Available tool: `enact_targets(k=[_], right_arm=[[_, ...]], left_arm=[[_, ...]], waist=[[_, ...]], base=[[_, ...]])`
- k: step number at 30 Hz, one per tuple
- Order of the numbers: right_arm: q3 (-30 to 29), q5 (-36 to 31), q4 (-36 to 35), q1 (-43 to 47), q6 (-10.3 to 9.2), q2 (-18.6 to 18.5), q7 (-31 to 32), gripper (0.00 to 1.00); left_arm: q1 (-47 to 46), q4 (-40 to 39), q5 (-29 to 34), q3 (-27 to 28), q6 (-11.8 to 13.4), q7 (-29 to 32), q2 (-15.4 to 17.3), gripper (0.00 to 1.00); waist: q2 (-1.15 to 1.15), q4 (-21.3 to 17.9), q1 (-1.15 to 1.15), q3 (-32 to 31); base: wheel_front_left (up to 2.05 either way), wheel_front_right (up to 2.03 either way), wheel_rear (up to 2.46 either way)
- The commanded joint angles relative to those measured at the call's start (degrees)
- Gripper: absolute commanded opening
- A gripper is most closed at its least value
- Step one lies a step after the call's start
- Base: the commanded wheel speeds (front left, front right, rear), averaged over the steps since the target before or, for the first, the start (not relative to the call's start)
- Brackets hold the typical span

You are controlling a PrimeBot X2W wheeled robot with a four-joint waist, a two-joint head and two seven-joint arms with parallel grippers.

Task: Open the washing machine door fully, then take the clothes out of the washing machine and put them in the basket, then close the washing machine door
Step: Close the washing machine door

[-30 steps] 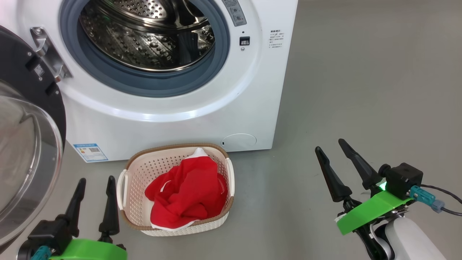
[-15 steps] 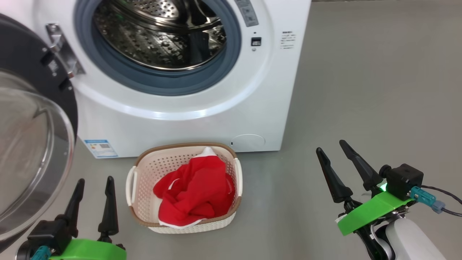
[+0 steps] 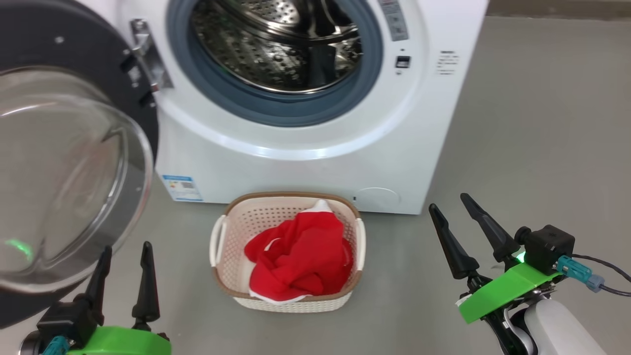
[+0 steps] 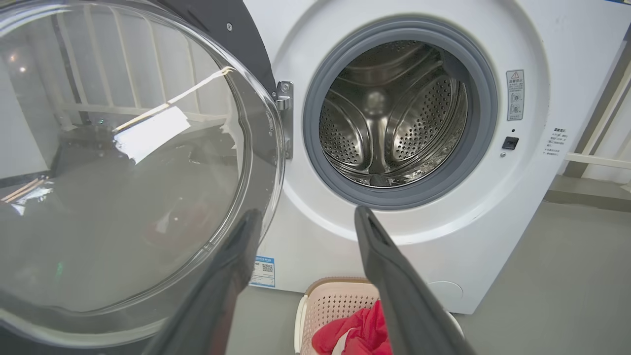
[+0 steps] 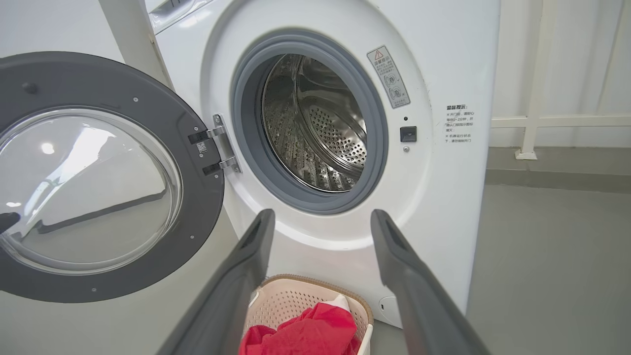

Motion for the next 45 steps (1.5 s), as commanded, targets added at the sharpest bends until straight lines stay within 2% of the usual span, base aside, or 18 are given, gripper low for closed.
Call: enact_targets(k=[1, 28, 45], right_arm=[[1.2, 0.2, -1.1, 0.7, 0.09, -0.2, -0.3, 1.0], [2.6, 0.7, -0.5, 1.7, 0.09, -0.2, -0.3, 1.0], [3.8, 1.1, -0.3, 1.9, 0.09, 0.1, -0.3, 1.0]], left_arm=[[-0.8, -1.3, 0.3, 1.9, 0.9, -0.6, 1.7, 1.0], [1.1, -2.3, 0.4, 2.2, 4.6, -0.4, 1.7, 1.0], [2.2, -2.7, 0.5, 2.4, 6.5, -0.2, 2.3, 1.0]], waist=[[0.0, 2.0, 0.0, -0.4], [0.0, 15.7, 0.0, -2.0], [0.0, 19.8, 0.0, -2.9]], base=[[0.0, 0.0, 0.0], [0.0, 0.0, 0.0], [0.0, 0.0, 0.0]])
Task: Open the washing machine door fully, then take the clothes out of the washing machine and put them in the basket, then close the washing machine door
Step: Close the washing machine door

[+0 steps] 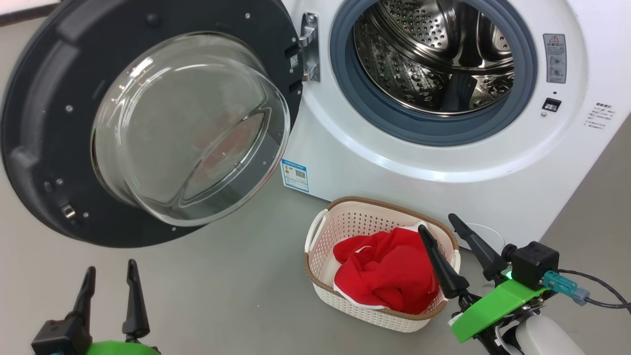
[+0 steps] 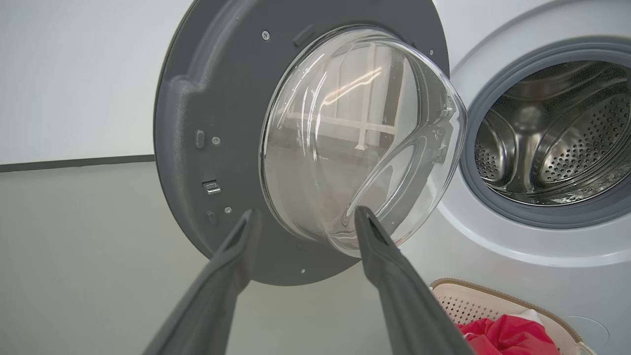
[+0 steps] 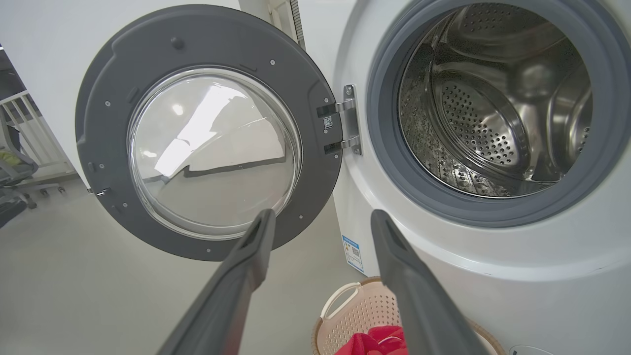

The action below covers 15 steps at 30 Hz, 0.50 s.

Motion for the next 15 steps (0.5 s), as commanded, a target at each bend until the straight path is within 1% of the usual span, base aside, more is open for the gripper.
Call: enact_targets(k=[1, 15], right_arm=[[1.3, 0.6, -1.2, -0.1, 0.09, -0.1, -0.3, 1.0], [1.7, 0.7, -1.2, 0.0, 0.09, -0.2, -0.3, 1.0]], left_arm=[[-1.2, -1.7, 0.4, 2.2, 0.6, -0.2, 1.6, 1.0], [-0.7, -2.4, 0.2, 2.0, 1.4, -0.1, 1.9, 1.0]], waist=[[0.0, 0.2, 0.0, -0.1], [0.0, 0.4, 0.0, -0.1]], base=[[0.0, 0.0, 0.0], [0.0, 0.0, 0.0]])
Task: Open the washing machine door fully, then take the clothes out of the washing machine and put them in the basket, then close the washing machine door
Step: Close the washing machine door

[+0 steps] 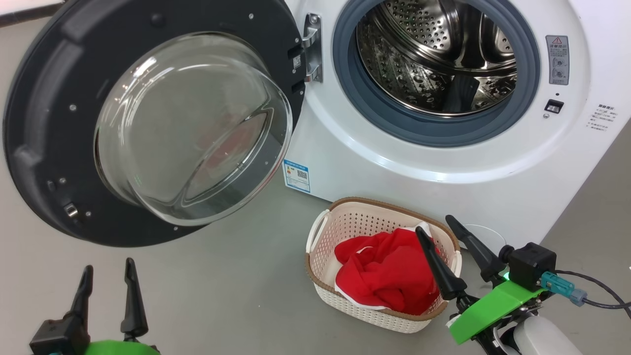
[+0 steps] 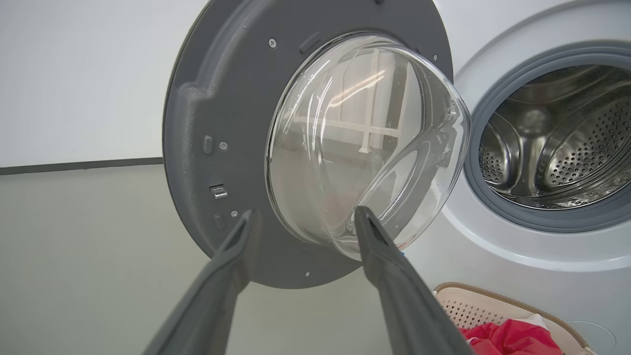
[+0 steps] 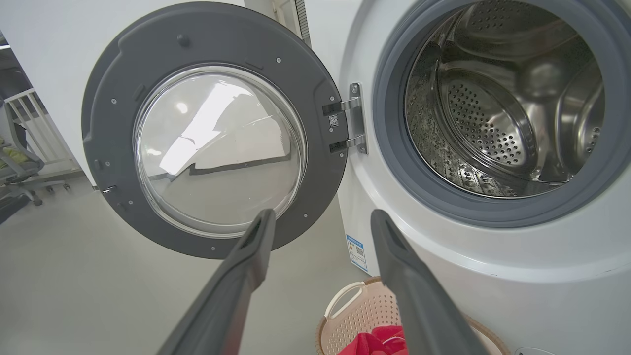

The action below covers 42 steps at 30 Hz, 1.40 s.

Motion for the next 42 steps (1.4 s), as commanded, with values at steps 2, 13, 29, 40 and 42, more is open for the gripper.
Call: enact_targets(k=[2, 13, 29, 40, 42], right_arm=[[1.0, 0.6, -1.2, -0.1, 0.09, -0.2, -0.3, 1.0], [0.8, 0.6, -1.2, -0.2, 0.09, -0.2, -0.3, 1.0], [0.6, 0.5, -1.4, -0.3, 0.09, -0.3, -0.3, 1.0], [0.4, 0.4, -1.5, -0.5, 0.09, -0.4, -0.3, 1.0], [0.3, 0.3, -1.5, -0.6, 0.09, -0.5, -0.3, 1.0]], left_arm=[[-0.8, -1.7, 0.1, 2.0, 0.8, -0.2, 1.6, 1.0], [-1.1, -1.6, -0.2, 1.9, 0.9, -0.2, 1.8, 1.0], [-1.3, -1.5, -0.6, 1.8, 1.1, -0.4, 2.1, 1.0], [-3.1, -3.0, -2.4, 2.9, 0.2, 0.0, 3.1, 0.0], [-4.4, -4.1, -4.3, 4.5, -0.4, 0.5, 3.7, 0.0]], waist=[[0.0, -0.1, 0.0, 0.1], [0.0, -0.2, 0.0, 0.4], [0.0, -0.2, 0.0, 0.7], [0.0, 0.0, 0.0, 1.9], [0.0, 0.1, 0.0, 2.3]], base=[[0.0, 0.0, 0.0], [0.0, 0.0, 0.0], [0.0, 0.0, 0.0], [0.0, 0.0, 0.0], [0.0, 0.0, 0.0]])
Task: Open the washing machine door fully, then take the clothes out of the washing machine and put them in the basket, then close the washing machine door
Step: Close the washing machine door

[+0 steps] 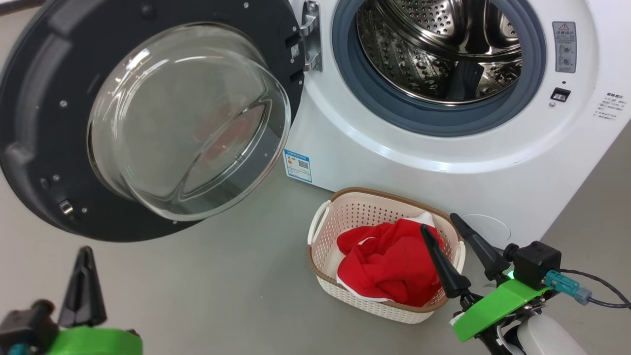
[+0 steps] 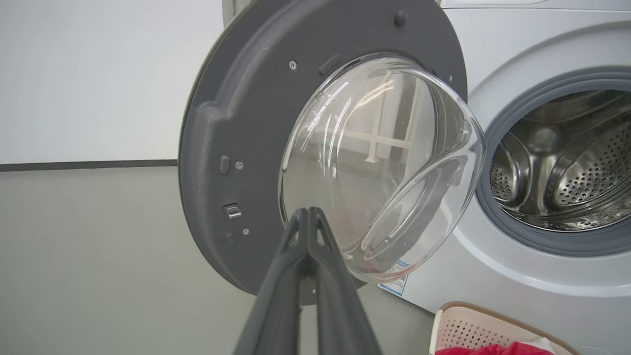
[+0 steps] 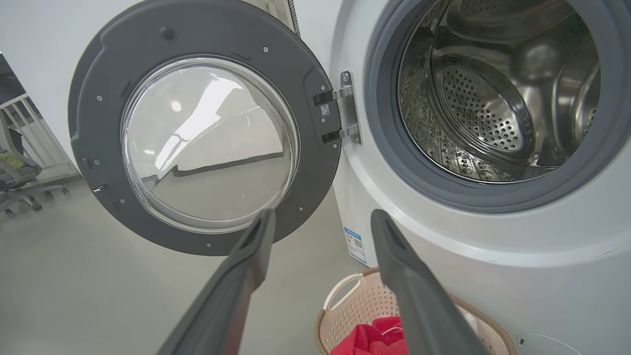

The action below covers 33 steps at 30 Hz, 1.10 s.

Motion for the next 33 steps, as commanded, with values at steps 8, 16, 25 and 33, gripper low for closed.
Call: enact_targets(k=[8, 16, 25, 33], right_arm=[[0.7, -0.1, -1.5, -1.2, 0.09, -0.3, -0.3, 1.0], [0.7, -0.2, -1.6, -1.5, 0.09, -0.2, -0.3, 1.0], [1.0, -0.1, -1.5, -2.1, 0.09, -0.6, -0.3, 1.0], [2.2, 0.0, -1.3, -3.1, 0.09, -1.4, -0.3, 1.0]], left_arm=[[-7.5, -5.8, -4.7, 6.6, -2.5, 3.4, 5.6, 0.0], [-14.5, -9.5, -11.0, 13.5, -4.2, 8.5, 11.5, 0.0], [-23.9, -0.6, -24.2, 20.8, -7.7, 15.0, 14.8, 0.0], [-31.9, 12.0, -36.1, 26.9, -9.2, 20.4, 15.9, 0.0]], waist=[[0.0, 0.4, 0.0, 1.1], [0.0, 0.2, 0.0, 1.9], [0.0, -0.5, 0.0, 3.1], [0.0, -2.3, 0.0, 4.5]], base=[[0.0, 0.0, 0.0], [0.0, 0.0, 0.0], [0.0, 0.0, 0.0], [0.0, 0.0, 0.0]])
